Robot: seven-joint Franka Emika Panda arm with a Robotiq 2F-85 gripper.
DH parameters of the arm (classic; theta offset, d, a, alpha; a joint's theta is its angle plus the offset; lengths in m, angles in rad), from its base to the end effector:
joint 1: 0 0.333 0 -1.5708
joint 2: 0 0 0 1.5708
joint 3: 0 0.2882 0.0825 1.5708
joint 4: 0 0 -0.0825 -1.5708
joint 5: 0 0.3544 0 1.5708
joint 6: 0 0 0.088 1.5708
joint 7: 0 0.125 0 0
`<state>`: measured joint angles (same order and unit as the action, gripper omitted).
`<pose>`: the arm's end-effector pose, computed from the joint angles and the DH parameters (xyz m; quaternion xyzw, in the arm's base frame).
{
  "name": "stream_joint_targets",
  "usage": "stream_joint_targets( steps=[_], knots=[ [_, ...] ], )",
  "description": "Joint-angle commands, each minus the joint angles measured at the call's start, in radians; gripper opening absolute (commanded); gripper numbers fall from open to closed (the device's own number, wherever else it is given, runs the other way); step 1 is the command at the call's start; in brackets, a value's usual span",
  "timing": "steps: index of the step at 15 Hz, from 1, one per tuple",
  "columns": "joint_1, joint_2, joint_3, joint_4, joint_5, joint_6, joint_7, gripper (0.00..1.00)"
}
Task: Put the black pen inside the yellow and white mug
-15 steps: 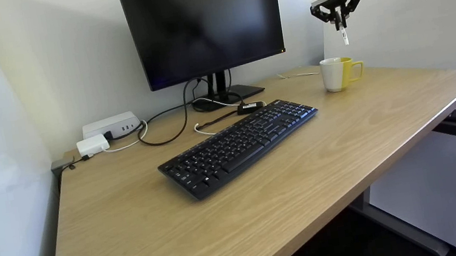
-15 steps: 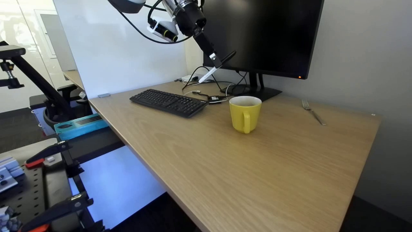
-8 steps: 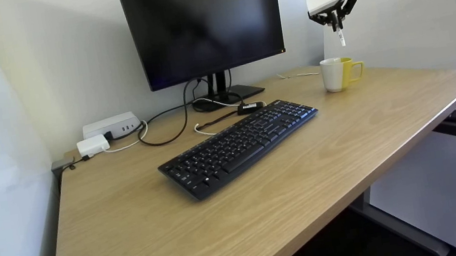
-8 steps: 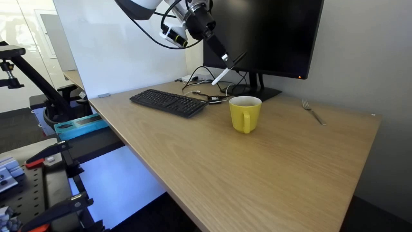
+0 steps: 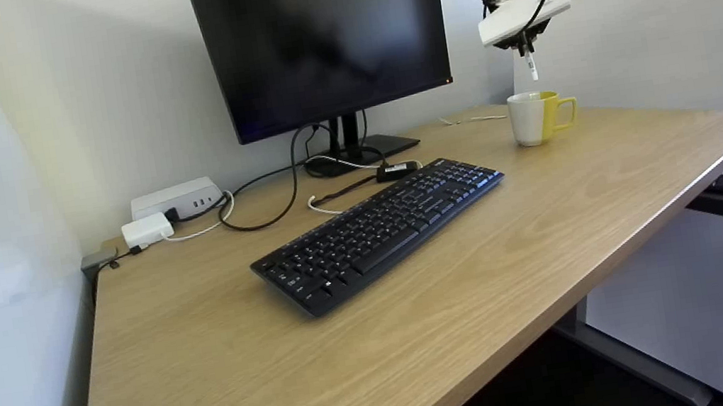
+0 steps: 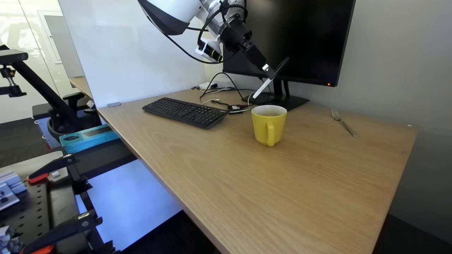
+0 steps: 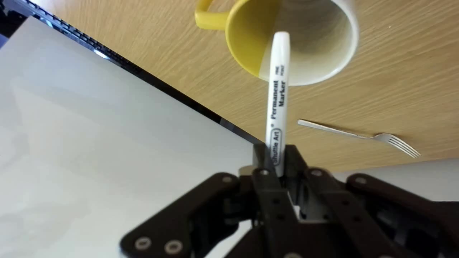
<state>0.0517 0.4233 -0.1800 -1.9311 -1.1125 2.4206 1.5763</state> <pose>0.5998 -0.0880 0.2627 0.8419 -0.3687 0.2753 0.2818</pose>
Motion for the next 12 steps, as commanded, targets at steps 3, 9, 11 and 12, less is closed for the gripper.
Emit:
stream_joint_targets(
  steps=[3,9,11,12],
  knots=[
    [-0.004,0.061,0.008,0.045,-0.151,-0.011,0.156,0.04],
    [-0.016,0.081,0.023,0.030,-0.286,-0.015,0.307,0.04],
    [-0.021,0.088,0.025,0.026,-0.330,-0.017,0.353,0.04],
    [-0.025,0.091,0.026,0.023,-0.353,-0.020,0.378,0.04]
  ],
)
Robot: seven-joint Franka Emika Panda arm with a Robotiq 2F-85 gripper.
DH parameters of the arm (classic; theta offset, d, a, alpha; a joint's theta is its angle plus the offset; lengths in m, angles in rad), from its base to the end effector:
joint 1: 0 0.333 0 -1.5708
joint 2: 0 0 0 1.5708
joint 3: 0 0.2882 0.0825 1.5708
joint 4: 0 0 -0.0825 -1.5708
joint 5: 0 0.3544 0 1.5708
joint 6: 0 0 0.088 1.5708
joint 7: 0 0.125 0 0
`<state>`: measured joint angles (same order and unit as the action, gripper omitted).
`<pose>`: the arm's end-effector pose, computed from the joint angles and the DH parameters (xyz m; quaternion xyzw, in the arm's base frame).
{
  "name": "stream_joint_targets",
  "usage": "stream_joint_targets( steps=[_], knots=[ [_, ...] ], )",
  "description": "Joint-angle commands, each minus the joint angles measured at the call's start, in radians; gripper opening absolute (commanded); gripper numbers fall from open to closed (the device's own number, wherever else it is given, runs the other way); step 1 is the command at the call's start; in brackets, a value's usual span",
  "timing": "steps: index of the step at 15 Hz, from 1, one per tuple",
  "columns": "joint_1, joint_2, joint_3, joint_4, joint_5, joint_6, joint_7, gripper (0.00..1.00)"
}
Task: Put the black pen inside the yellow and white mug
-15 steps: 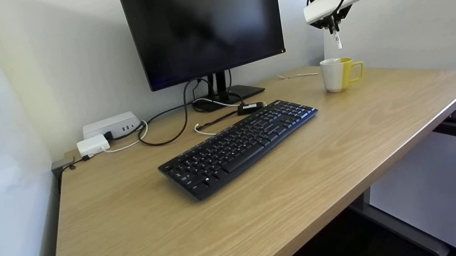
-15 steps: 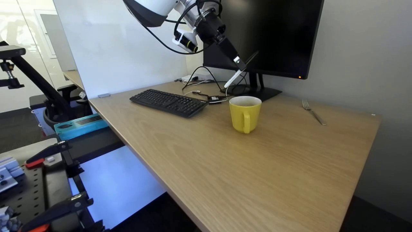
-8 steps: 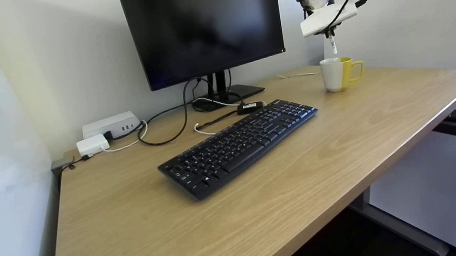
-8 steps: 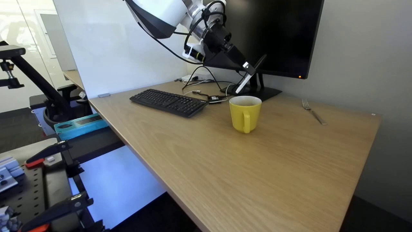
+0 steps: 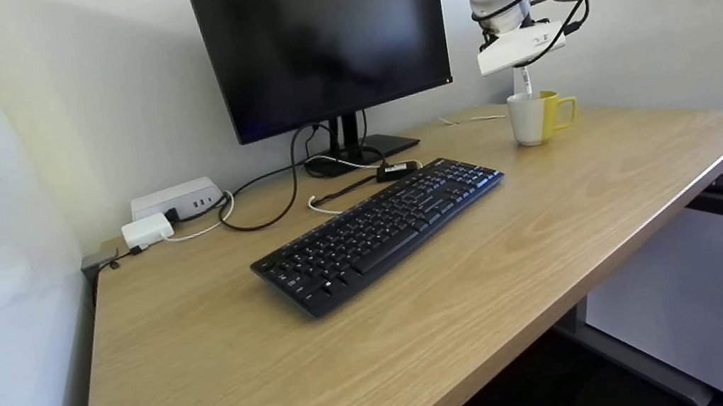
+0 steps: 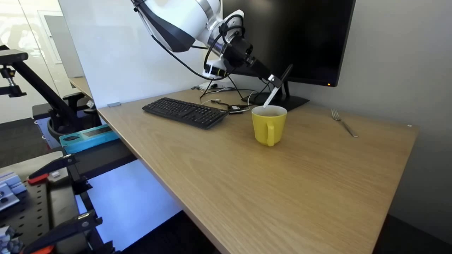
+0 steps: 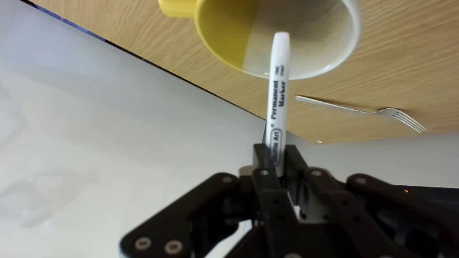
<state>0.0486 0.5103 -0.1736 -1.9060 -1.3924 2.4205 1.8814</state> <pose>0.6031 -0.0881 0.2237 0.8105 -0.3648 0.3454 0.3011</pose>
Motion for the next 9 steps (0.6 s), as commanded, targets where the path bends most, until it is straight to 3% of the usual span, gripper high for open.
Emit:
stream_joint_targets(
  steps=[1,9],
  knots=[
    [-0.026,0.008,0.021,-0.005,-0.096,-0.022,0.096,0.04],
    [-0.068,0.035,0.046,-0.017,-0.157,-0.026,0.139,0.04]
  ],
)
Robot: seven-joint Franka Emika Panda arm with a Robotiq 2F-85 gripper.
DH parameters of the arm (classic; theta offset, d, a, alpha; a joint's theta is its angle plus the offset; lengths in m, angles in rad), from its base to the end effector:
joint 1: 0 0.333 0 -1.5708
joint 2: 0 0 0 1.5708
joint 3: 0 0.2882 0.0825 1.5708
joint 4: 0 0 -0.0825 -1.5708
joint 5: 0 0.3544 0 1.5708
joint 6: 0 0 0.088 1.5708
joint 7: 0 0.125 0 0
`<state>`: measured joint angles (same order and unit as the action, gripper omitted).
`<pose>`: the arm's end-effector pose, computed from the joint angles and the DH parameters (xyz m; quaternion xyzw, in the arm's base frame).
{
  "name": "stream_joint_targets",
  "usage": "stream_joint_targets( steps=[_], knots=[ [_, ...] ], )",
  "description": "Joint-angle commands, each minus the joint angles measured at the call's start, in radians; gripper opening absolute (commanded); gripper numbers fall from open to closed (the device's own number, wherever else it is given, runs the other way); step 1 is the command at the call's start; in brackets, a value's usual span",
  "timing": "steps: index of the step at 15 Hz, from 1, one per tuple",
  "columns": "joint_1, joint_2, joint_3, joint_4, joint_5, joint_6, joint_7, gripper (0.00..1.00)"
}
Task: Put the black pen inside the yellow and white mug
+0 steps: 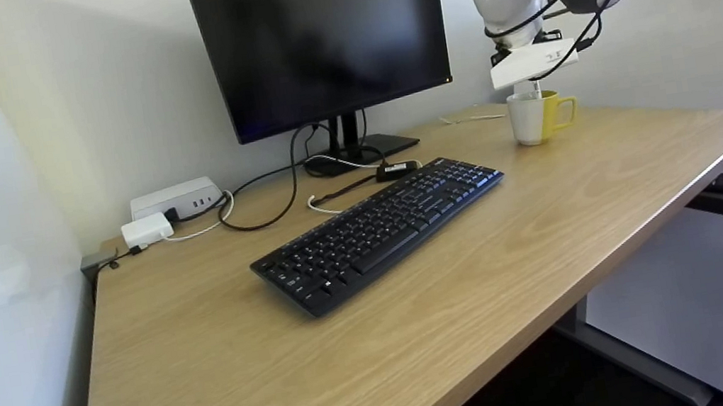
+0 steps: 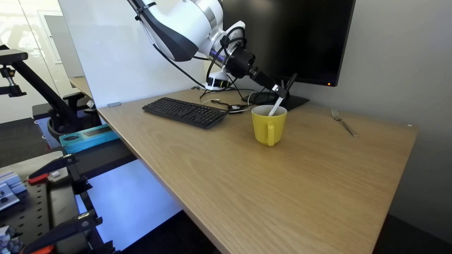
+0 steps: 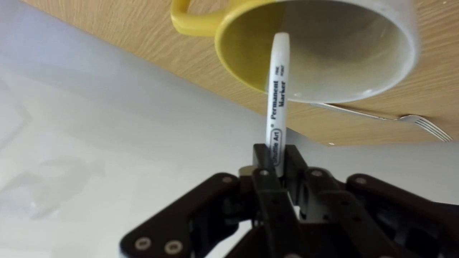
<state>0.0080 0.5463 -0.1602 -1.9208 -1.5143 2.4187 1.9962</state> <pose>0.5923 -0.1052 0.1971 0.8017 -0.3635 0.3580 0.3114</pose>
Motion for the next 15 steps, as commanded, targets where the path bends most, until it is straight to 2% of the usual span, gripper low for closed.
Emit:
stream_joint_targets(
  steps=[1,7,8,10,15],
  knots=[
    [-0.029,0.001,0.036,-0.002,-0.032,-0.024,0.020,0.04],
    [-0.034,0.003,0.046,-0.001,-0.027,-0.023,0.008,0.04],
    [-0.035,0.002,0.048,-0.002,-0.022,-0.023,0.004,0.39],
    [-0.032,-0.003,0.052,-0.009,-0.018,-0.030,0.003,0.45],
    [-0.027,-0.012,0.070,-0.015,-0.006,-0.042,-0.009,0.82]
  ],
)
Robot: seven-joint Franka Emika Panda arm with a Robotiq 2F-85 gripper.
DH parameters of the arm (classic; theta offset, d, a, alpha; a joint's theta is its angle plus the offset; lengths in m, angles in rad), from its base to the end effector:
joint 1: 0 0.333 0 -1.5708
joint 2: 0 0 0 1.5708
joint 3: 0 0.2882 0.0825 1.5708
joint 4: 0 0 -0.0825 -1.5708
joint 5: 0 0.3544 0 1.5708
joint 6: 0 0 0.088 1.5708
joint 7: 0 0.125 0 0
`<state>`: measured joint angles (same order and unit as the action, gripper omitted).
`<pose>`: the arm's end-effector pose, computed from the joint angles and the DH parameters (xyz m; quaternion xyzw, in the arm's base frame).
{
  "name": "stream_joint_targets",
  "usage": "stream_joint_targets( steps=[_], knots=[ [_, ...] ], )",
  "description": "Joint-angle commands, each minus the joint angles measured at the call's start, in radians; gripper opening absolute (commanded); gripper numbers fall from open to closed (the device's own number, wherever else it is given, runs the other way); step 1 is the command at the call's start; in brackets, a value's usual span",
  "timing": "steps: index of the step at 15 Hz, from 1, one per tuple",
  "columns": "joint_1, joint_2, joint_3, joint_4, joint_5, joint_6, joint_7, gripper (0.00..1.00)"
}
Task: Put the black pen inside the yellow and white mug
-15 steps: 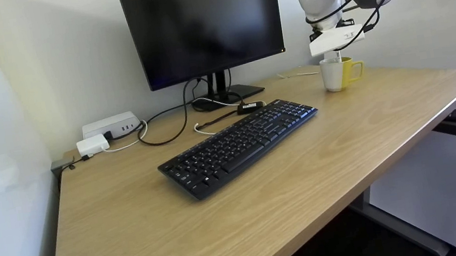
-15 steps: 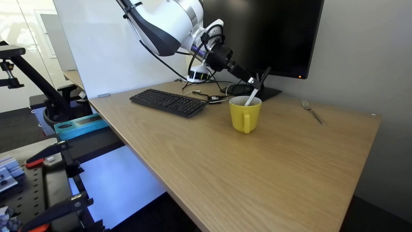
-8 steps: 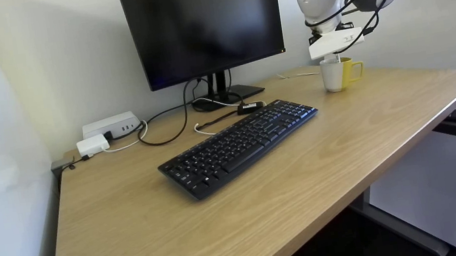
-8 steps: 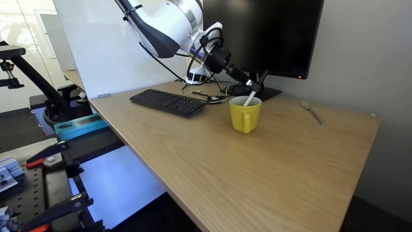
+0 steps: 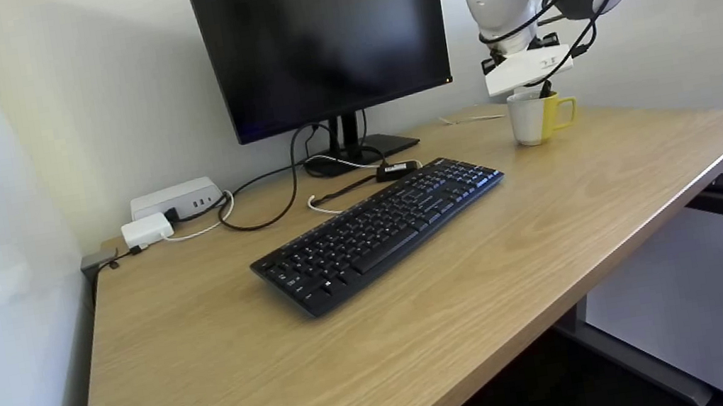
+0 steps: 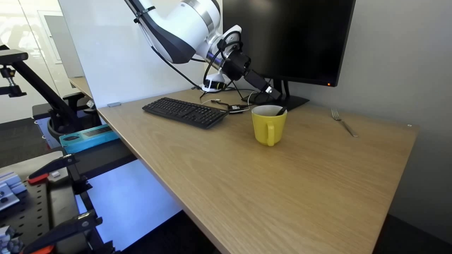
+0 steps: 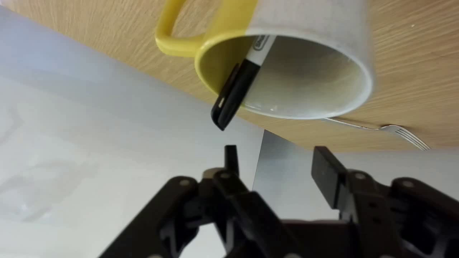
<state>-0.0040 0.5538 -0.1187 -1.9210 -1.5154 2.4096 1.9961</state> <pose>0.5932 -0.0897 0.1907 0.8088 -0.3572 0.3548 0.3041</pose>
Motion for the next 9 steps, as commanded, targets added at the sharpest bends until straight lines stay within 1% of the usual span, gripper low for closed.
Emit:
stream_joint_targets(
  steps=[1,3,5,7,8,9],
  knots=[
    [-0.016,-0.022,0.033,-0.017,0.000,-0.035,-0.014,0.88],
    [-0.029,-0.039,0.049,-0.027,0.043,-0.022,-0.063,0.99],
    [-0.054,-0.072,0.067,-0.044,0.113,0.025,-0.167,1.00],
    [-0.075,-0.125,0.076,-0.074,0.205,0.107,-0.320,1.00],
    [-0.096,-0.154,0.094,-0.089,0.260,0.127,-0.402,1.00],
    [-0.104,-0.186,0.096,-0.114,0.316,0.153,-0.479,1.00]
  ],
)
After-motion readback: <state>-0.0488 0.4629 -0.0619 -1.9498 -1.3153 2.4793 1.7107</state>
